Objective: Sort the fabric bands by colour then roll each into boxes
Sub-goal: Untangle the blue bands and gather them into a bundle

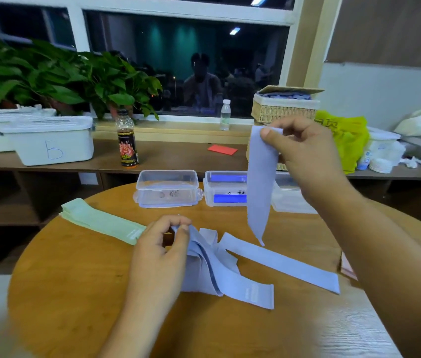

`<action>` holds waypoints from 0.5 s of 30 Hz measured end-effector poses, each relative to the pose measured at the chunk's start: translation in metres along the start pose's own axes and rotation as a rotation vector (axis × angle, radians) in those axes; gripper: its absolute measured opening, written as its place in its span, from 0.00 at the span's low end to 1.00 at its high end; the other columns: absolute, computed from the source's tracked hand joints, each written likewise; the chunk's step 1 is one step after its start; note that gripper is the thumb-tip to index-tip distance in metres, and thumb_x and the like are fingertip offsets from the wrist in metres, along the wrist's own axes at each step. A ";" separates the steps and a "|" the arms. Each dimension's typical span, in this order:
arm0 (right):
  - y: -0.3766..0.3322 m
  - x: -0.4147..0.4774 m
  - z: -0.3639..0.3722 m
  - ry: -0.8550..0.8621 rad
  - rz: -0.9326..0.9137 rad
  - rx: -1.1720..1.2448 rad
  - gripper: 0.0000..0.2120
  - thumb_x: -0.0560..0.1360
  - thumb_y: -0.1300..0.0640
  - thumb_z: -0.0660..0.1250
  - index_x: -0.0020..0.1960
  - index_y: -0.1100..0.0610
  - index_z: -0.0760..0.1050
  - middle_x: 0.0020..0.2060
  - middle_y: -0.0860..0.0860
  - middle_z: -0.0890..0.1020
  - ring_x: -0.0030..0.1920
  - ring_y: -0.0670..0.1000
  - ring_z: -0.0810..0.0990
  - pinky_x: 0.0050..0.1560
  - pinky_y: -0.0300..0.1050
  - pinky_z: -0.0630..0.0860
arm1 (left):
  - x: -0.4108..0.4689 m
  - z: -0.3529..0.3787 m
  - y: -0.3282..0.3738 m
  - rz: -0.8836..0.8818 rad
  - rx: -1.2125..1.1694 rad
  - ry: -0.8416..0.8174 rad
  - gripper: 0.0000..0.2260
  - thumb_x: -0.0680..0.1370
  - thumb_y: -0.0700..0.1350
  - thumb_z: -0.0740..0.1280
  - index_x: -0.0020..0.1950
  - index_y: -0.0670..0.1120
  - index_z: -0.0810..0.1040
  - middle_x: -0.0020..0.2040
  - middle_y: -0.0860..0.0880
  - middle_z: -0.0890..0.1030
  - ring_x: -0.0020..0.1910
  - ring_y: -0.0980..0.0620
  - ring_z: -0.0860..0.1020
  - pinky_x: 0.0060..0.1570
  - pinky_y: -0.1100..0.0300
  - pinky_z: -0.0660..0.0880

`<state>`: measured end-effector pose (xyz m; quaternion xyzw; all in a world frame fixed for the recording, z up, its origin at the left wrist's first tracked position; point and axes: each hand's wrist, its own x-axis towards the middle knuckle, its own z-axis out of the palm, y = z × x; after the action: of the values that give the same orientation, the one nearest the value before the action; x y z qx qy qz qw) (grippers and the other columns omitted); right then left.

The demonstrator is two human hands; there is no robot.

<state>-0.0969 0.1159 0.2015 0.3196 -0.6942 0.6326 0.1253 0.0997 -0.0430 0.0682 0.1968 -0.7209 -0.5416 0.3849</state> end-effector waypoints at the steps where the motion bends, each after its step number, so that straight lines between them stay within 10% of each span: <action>1: 0.000 -0.008 0.005 -0.003 -0.019 -0.028 0.04 0.78 0.50 0.76 0.45 0.47 0.83 0.37 0.47 0.83 0.39 0.49 0.80 0.42 0.51 0.81 | 0.000 0.001 0.000 0.001 -0.004 -0.002 0.11 0.84 0.44 0.67 0.51 0.61 0.84 0.51 0.57 0.84 0.49 0.53 0.82 0.47 0.53 0.79; 5: 0.006 -0.061 0.033 -0.042 -0.138 -0.223 0.04 0.79 0.51 0.74 0.46 0.47 0.82 0.40 0.43 0.83 0.39 0.41 0.79 0.40 0.36 0.74 | 0.000 0.001 0.002 0.005 -0.006 -0.010 0.10 0.84 0.44 0.67 0.51 0.57 0.85 0.52 0.57 0.85 0.53 0.53 0.83 0.53 0.49 0.80; 9: 0.022 -0.119 0.067 -0.210 -0.178 -0.316 0.05 0.78 0.46 0.75 0.46 0.46 0.82 0.42 0.41 0.82 0.41 0.45 0.82 0.43 0.43 0.78 | -0.003 0.001 0.006 0.017 -0.003 -0.043 0.10 0.85 0.43 0.65 0.50 0.52 0.86 0.48 0.54 0.86 0.50 0.54 0.83 0.53 0.49 0.79; 15: 0.031 -0.153 0.079 -0.185 -0.012 -0.077 0.05 0.77 0.57 0.77 0.47 0.47 0.85 0.43 0.41 0.84 0.41 0.46 0.83 0.42 0.32 0.74 | -0.005 0.001 0.012 -0.023 -0.093 -0.083 0.10 0.85 0.50 0.67 0.50 0.51 0.87 0.46 0.50 0.87 0.49 0.49 0.85 0.54 0.41 0.81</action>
<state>0.0198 0.0832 0.0754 0.3757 -0.7248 0.5724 0.0768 0.1036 -0.0347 0.0778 0.1642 -0.7080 -0.5867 0.3573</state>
